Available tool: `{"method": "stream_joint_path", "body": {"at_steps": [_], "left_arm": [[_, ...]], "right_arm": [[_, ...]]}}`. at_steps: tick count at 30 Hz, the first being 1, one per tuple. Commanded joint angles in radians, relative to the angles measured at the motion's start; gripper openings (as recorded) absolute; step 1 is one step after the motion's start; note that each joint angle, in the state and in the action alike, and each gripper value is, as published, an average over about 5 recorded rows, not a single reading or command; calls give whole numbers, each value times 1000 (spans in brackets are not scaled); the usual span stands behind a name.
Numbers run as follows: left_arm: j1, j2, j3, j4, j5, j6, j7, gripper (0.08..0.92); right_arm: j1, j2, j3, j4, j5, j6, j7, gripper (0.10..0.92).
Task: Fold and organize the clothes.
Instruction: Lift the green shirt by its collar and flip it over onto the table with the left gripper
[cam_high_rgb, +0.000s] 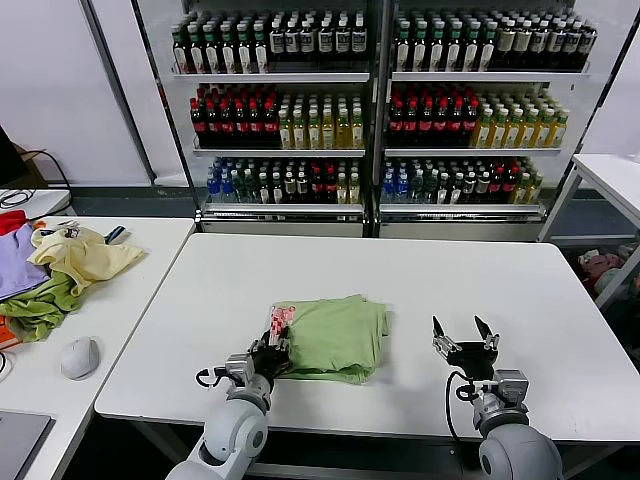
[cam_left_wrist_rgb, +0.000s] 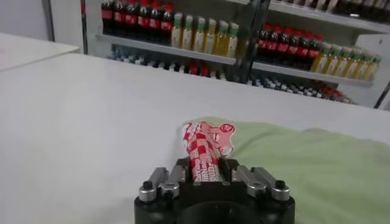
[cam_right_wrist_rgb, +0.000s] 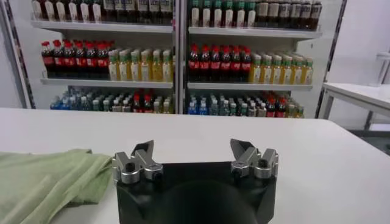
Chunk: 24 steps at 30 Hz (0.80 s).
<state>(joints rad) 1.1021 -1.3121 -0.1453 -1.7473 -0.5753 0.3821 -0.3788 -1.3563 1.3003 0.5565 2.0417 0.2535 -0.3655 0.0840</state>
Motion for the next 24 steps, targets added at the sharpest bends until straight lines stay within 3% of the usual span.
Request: {"method": "stream_joint_path", "body": {"at_steps": [1,6,9,18,21,24], "left_arm": [[10,1,-94,-38,-298,-13,-1,311],[9,19,-204,-76,-490,-20,-2,170],[7,44,-281,-115,-587,-12,-5,126],[-14,204,-499,-206,-758,36,-15,122],[-22,229,-502,-273,-771,41,-21,122],[-39,202,-423,-368,-723,33,-31,122]], "right_arm": [[-2,0,-2,6,0,-1,1,823],[-3,-1,-4,12,1,-1,2,823],[-4,-4,-3,12,2,0,2,823],[-4,-2,-6,8,5,10,0,823],[-1,1,-11,3,4,13,0,823],[-3,2,-14,-1,2,15,-1,823]]}}
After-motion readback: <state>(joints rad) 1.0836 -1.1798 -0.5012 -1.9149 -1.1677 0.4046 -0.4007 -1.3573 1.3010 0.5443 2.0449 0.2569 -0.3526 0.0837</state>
